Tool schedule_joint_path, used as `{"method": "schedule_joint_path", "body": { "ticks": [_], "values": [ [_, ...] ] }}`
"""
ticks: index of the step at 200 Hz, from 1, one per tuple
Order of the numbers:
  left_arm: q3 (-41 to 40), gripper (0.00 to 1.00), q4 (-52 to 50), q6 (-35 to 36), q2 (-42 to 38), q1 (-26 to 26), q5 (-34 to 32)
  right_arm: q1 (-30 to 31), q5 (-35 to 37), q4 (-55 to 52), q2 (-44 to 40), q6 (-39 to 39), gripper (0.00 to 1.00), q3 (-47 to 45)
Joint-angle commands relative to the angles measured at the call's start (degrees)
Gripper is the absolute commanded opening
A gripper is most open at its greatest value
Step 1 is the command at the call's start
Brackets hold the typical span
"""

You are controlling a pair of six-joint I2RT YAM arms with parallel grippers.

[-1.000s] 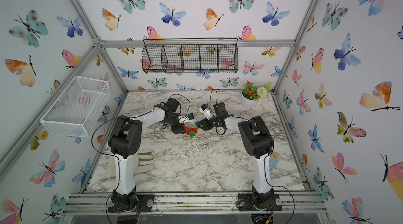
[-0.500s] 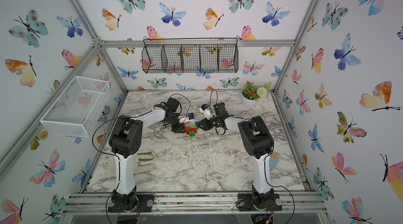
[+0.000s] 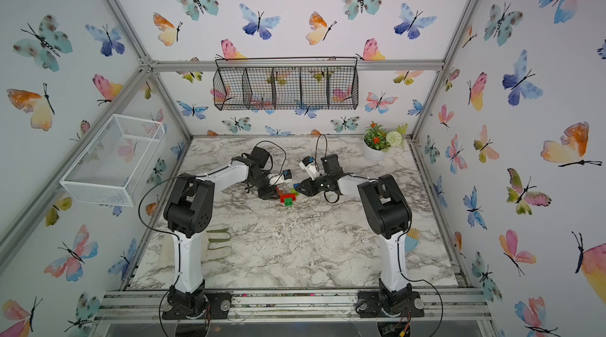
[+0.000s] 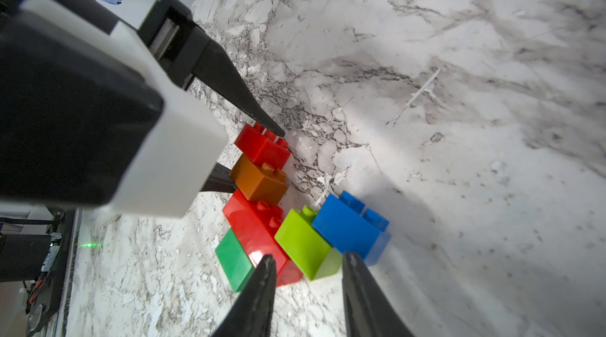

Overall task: Assemble the letter v with lego
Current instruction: Assemble the lego brick with the lego brick.

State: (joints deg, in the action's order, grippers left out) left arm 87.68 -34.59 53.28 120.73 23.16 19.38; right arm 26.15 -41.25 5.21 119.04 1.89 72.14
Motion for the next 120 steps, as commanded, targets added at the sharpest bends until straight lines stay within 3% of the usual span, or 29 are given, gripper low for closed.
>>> {"method": "schedule_joint_path", "body": {
  "ticks": [1, 120],
  "values": [
    [1.18, 0.48, -2.06, -0.05, 1.05, 0.48, -0.30, -0.49, -1.41, 0.85, 0.22, 0.17, 0.38, -0.58],
    [1.34, 0.44, -2.40, 0.33, 0.92, 0.46, 0.14, -0.58, -1.90, 0.76, -0.45, 0.13, 0.38, -1.43]
  ]
}}
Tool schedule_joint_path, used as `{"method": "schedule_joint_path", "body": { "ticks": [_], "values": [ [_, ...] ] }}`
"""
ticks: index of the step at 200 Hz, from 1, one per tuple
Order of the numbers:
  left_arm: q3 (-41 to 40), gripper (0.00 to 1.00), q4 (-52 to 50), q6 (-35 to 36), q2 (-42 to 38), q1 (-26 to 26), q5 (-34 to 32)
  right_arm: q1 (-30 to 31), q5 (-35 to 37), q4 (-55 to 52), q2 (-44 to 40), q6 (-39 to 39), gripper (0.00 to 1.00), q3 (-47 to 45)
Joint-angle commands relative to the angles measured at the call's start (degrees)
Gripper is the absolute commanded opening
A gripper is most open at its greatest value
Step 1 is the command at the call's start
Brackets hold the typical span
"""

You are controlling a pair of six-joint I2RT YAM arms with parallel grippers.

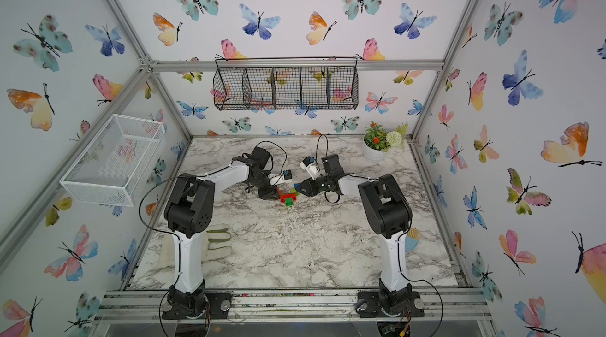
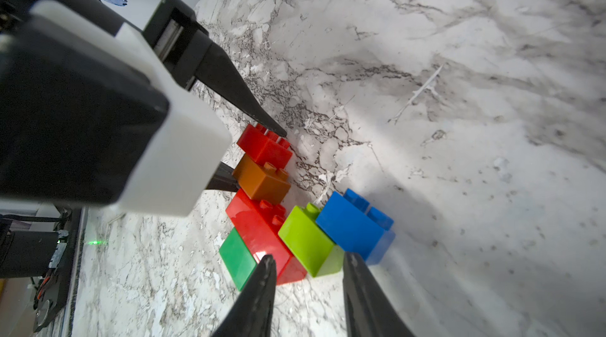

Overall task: Assemble the letter v with lego
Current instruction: Assemble the lego brick with the lego brick.

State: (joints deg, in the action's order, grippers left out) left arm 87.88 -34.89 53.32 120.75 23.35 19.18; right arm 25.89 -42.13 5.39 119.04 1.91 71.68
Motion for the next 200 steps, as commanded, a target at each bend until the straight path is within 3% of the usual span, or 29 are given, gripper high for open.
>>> {"method": "schedule_joint_path", "body": {
  "ticks": [1, 42, 77, 103, 165, 200],
  "values": [
    [1.15, 0.44, -2.10, 0.29, 0.94, 0.28, 0.33, -0.31, -1.03, 0.59, -0.46, 0.11, 0.38, -0.99],
    [1.59, 0.59, -2.04, -0.57, 0.37, 0.20, -0.10, -0.48, -0.54, 0.25, -1.26, -0.09, 0.39, -1.43],
    [2.19, 0.60, -2.05, -1.14, -0.34, 0.06, 0.41, -0.66, -0.40, 0.32, -1.53, -0.15, 0.39, -1.80],
    [2.15, 0.53, -2.08, -1.01, -0.34, 0.11, 0.58, -0.74, -0.58, 0.40, -1.53, -0.15, 0.39, -1.98],
    [1.77, 0.49, -2.31, -1.01, -0.25, 0.11, 0.78, -0.75, -0.76, 0.51, -1.34, -0.09, 0.39, -2.16],
    [1.68, 0.40, -2.45, -0.69, -0.51, 0.11, 1.21, -0.75, -1.02, 0.59, -1.18, -0.07, 0.39, -2.15]
  ]
}}
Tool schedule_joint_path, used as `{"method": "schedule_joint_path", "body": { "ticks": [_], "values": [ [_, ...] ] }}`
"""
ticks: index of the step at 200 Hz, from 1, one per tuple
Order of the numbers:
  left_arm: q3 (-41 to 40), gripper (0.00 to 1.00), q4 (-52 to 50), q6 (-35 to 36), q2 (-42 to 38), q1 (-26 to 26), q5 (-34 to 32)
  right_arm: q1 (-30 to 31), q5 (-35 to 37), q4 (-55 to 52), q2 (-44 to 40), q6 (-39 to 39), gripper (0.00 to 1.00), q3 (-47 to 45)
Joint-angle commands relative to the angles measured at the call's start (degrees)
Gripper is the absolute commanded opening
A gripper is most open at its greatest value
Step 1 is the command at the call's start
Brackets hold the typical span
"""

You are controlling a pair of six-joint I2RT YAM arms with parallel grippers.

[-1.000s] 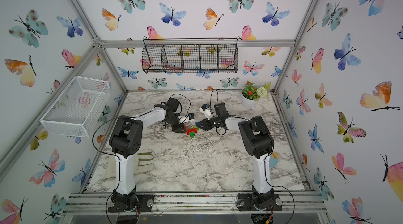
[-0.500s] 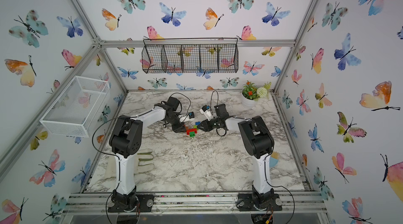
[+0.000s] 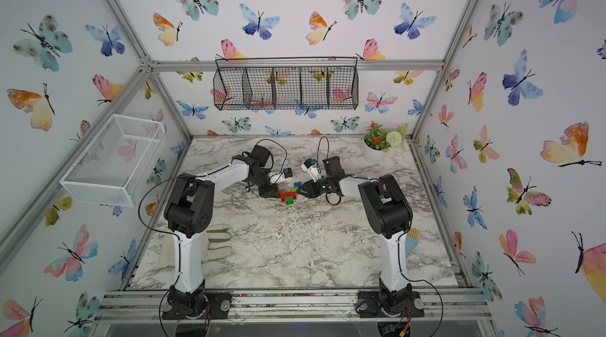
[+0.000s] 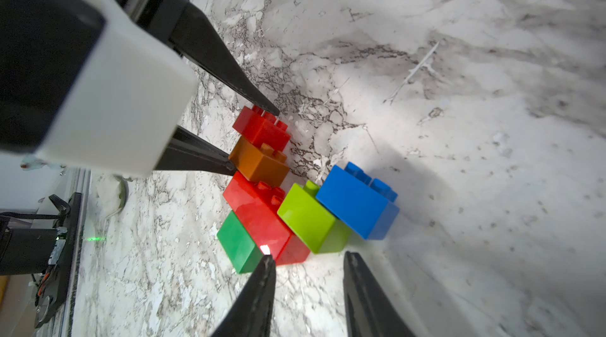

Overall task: Assemble the letter v with lego
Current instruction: Assemble the lego brick with the lego brick.

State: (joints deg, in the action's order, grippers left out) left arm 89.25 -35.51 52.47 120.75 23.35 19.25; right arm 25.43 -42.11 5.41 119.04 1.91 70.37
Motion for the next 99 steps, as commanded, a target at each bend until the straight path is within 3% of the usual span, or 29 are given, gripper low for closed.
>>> {"method": "schedule_joint_path", "body": {
  "ticks": [1, 29, 69, 89, 96, 99],
  "values": [
    [0.26, 0.40, -1.84, 0.17, -0.51, 0.11, 1.15, -0.29, -1.05, 0.57, -1.23, -0.07, 0.39, -0.85],
    [0.40, 0.42, -1.85, -0.08, -0.51, 0.07, 0.64, -0.29, -0.96, 0.65, -1.40, -0.07, 0.39, -1.10],
    [0.88, 0.74, -0.85, -2.27, -2.03, 0.02, 0.35, -0.36, -0.29, 0.65, -2.31, -0.07, 0.39, -1.71],
    [0.11, 0.83, 0.61, -3.75, -3.88, -0.48, 0.52, -0.38, 0.51, 0.90, -3.08, 0.24, 0.40, -2.65],
    [-0.46, 1.00, 1.44, -4.46, -4.62, -0.80, 0.44, -0.36, 0.70, 1.23, -3.28, 0.49, 0.41, -3.09],
    [-0.74, 0.99, 1.75, -4.77, -4.93, -0.96, 0.52, -0.38, 0.85, 1.41, -3.32, 0.66, 0.41, -3.27]
  ]
}}
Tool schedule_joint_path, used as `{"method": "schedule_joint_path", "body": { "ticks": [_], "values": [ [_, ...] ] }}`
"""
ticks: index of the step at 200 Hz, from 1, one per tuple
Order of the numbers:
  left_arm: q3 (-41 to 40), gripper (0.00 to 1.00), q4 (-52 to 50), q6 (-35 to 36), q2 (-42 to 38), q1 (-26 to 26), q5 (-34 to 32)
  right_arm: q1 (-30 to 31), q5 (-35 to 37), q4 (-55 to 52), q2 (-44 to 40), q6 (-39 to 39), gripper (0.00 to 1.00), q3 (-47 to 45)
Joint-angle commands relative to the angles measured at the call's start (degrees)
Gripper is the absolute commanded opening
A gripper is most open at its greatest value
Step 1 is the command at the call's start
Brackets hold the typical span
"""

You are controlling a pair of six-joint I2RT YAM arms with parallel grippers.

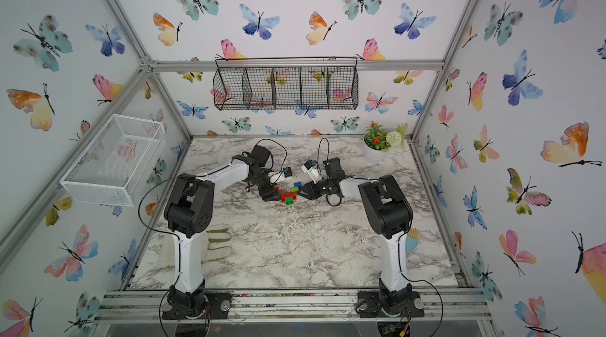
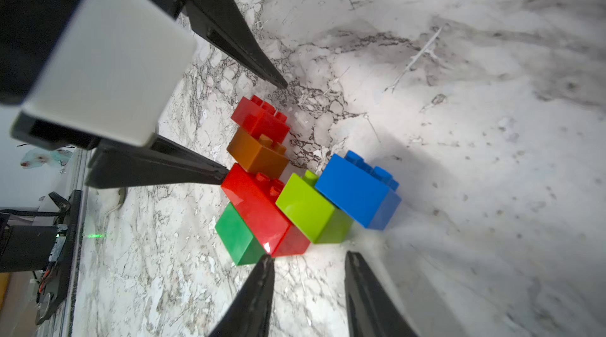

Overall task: Assemble the letter v with lego
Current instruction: Assemble the lego brick with the lego brick, then move the lego brick at the center of the board.

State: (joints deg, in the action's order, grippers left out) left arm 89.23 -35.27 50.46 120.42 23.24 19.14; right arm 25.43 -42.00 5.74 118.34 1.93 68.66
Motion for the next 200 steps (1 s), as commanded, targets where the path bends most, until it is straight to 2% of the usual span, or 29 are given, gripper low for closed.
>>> {"method": "schedule_joint_path", "body": {
  "ticks": [1, 15, 60, 108, 140, 153, 200],
  "values": [
    [-0.81, 0.99, 1.64, -2.88, -4.77, -0.88, 0.63, -0.38, 0.76, 1.14, -2.70, 0.72, 0.41, -1.63],
    [-2.41, 0.98, 3.58, -4.68, -5.71, -1.59, 1.10, -0.38, 0.60, 1.97, -2.84, 1.73, 0.42, -2.42],
    [-13.33, 0.98, 16.96, -14.99, -17.46, -5.64, 6.60, -0.37, -2.54, 6.98, -2.34, 5.86, 0.46, -4.30],
    [-24.13, 0.98, 35.51, -38.61, -25.83, -10.85, 0.84, 0.52, -5.44, 13.76, -0.10, 11.85, 0.47, -4.67],
    [-34.13, 0.98, 51.36, -53.68, -30.07, -17.18, 6.75, 2.29, -6.19, 12.58, 2.17, 12.08, 0.48, -1.99],
    [-36.21, 0.98, 54.42, -55.76, -30.96, -18.85, 8.02, 2.91, -5.98, 12.31, 2.48, 12.26, 0.49, -1.25],
    [-35.86, 0.98, 51.66, -56.39, -31.34, -18.94, 1.54, 4.50, -7.74, 8.50, 4.07, 11.70, 0.48, 2.33]
  ]
}}
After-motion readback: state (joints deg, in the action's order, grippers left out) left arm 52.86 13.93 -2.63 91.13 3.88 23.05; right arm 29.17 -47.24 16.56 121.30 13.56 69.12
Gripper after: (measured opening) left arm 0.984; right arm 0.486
